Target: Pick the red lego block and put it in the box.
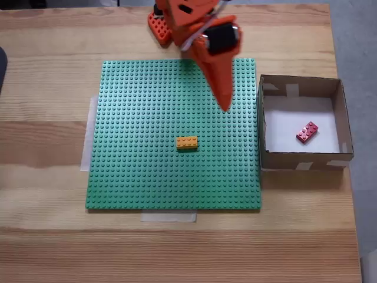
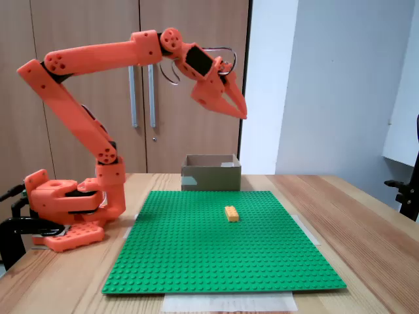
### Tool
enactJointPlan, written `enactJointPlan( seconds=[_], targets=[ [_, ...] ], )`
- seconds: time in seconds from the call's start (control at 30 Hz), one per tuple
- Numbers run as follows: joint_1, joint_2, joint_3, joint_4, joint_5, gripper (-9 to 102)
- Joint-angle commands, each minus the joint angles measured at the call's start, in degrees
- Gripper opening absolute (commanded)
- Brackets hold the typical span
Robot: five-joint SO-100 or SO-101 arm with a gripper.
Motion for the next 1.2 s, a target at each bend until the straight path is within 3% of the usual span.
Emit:
enactJointPlan(
  seconds=[0.0, 0.67, 1.17],
  targets=[
    [4.1, 3.9, 0.2, -0.6, 1.6, -1],
    [15.5, 22.9, 14.1, 1.1, 12.8, -1],
    [17.1, 38.5, 34.4, -2.7, 11.2, -1]
  ],
)
